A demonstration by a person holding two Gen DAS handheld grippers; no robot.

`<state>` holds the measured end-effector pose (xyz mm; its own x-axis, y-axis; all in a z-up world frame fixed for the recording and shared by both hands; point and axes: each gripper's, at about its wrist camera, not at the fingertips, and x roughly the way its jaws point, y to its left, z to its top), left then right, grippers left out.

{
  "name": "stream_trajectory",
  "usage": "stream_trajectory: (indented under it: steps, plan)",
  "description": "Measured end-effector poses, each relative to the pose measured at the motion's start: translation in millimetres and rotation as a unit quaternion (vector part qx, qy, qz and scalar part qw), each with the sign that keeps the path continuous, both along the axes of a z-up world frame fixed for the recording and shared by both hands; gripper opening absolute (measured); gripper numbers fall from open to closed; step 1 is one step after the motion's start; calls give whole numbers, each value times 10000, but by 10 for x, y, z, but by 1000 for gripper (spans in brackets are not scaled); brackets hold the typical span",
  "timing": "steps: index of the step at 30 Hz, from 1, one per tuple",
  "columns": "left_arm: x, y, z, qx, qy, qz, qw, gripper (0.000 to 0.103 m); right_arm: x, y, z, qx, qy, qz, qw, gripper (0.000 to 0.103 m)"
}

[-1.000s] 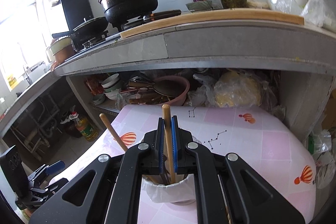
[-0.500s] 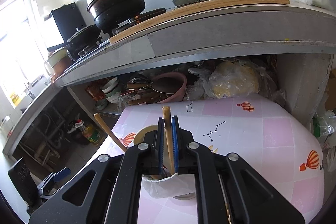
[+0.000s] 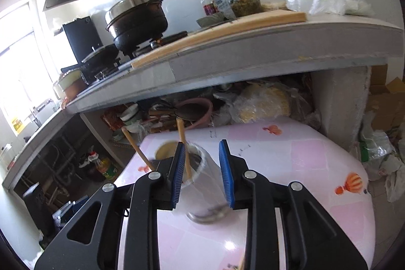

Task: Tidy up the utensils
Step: 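Move both tools back down toward the remaining wooden chopsticks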

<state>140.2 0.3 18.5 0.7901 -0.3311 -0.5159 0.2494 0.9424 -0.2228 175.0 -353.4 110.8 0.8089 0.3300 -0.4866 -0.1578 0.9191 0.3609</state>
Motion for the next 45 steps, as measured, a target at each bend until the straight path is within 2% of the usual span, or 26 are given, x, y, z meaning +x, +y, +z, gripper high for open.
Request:
stream_trajectory:
  steps: [3,9,12,15,24,33,42,45]
  plan:
    - [-32,-96,-67,110,77,-115,9998,83,-198,-108,-281,-161,393,-102,9990,27]
    - [-108,-384,-339,413,378,-481,9973,83,-479,-247,-1281,-200,1615,-352,9860,27]
    - [-140,-534,-494,486,603,-652,9949,83,-542,-286,-1677,-31,2019,-426,9785,20]
    - [-161,-651,-600,568,725,-801,9925,83,-538,-258,-1861,9,2209,-380,9746,15]
    - [-216,-855,-784,742,956,-1023,9874,83,-395,-105,-2038,-163,2422,-179,9699,8]
    - [-203,-1005,-840,816,1048,-1210,9837,83,-420,-72,-2045,-350,2314,-208,9720,5]
    - [-105,-1491,-906,765,1197,-1767,9740,83,-548,-194,-2063,-461,2231,-443,9727,5]
    - [-40,-1695,-953,704,1288,-1937,9700,76,-599,-276,-2081,-361,2209,-538,9731,5]
